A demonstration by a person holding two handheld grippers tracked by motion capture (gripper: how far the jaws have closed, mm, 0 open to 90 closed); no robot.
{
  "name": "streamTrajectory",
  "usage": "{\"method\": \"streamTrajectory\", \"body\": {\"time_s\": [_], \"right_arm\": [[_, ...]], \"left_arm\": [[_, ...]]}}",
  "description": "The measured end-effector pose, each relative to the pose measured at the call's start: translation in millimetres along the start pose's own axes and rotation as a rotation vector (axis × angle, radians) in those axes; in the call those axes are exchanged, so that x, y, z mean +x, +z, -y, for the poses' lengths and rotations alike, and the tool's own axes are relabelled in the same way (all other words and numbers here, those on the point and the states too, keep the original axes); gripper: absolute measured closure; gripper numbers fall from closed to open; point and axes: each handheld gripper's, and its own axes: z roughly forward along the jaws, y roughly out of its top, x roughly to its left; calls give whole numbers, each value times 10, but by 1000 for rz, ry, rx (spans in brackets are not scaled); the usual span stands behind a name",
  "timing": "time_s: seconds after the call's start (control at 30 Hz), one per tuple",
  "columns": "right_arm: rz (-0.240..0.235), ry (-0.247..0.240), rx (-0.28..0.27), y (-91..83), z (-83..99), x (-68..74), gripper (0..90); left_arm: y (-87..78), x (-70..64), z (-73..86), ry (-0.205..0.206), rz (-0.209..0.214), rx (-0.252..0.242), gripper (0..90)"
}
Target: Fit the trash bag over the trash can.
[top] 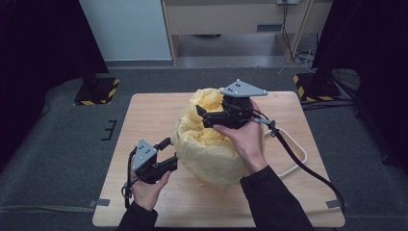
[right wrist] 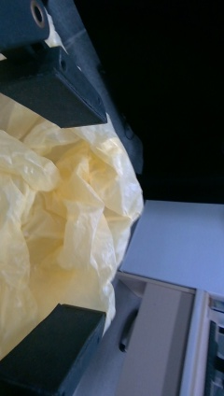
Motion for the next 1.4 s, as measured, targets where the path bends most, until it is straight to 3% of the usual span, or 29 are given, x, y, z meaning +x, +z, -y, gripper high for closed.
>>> {"method": "streamTrajectory", "body": {"time_s": [0.17,0.37,0.47,0.63,0.73,0.9,1.0,1.23,1.4], "right_arm": [[23,-24,-58,-32,-21,-2,65],[-45,-54,-62,51,-43,-27,71],[-93,-52,-4,160,-8,-21,74],[-135,-57,195,290,135,14,90],[-118,-63,288,354,185,11,97],[-144,-57,362,413,259,27,85],[-130,-57,320,357,226,-9,89],[-98,-26,81,135,48,-58,63],[-93,-34,16,96,17,-69,61]], "left_arm": [[-1,5,3,-2,-4,-1,414],[1,10,4,-5,-3,-2,416],[1,12,5,-6,-2,-2,415],[4,6,4,-3,2,-1,412],[5,-3,1,0,4,-1,412],[1,2,1,-4,7,-4,410],[0,7,-2,-5,6,-4,410],[8,13,9,-6,2,1,411],[3,21,7,-11,3,0,411]]}}
